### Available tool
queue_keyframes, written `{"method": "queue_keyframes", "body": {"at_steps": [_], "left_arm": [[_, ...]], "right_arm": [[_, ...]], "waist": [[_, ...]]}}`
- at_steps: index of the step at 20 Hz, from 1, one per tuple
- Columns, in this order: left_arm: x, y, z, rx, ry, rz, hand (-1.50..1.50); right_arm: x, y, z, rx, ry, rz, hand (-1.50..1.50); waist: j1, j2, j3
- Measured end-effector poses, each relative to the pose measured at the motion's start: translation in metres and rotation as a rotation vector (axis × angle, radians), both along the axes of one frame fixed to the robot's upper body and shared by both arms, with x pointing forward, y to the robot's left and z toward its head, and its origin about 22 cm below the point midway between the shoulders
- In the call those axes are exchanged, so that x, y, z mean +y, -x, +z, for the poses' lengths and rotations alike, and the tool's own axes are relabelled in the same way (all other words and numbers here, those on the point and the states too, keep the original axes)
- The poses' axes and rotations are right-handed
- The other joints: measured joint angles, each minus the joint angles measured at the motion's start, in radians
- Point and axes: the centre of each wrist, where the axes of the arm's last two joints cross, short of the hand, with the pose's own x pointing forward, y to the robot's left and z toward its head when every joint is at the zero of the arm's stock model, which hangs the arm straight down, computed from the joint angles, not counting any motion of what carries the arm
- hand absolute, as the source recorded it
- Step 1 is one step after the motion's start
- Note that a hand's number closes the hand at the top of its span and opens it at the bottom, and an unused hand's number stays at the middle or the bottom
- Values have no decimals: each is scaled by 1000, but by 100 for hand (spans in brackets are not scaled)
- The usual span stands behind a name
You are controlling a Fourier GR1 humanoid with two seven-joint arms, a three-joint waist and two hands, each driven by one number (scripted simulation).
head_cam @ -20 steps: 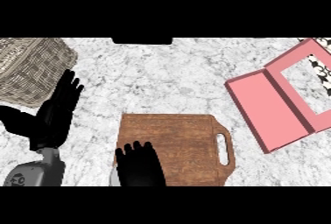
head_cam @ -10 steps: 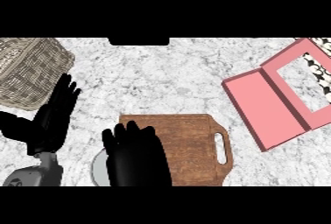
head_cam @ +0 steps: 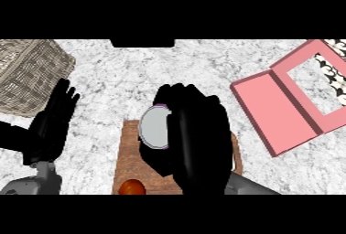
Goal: Pick the can from the cutting board and place it in the cardboard box
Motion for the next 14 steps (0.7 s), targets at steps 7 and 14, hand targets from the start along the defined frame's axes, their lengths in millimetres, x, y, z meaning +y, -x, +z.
{"method": "queue_keyframes", "body": {"at_steps": [7, 14], "left_arm": [[-8, -1, -5, -1, -2, -13, 0], [-5, -5, -4, -5, 4, -19, 0]], "right_arm": [[-47, -36, 6, 34, -12, -154, 150], [-103, -80, -12, 41, 94, -294, 150]], "waist": [[6, 4, 0], [11, 6, 0]]}}
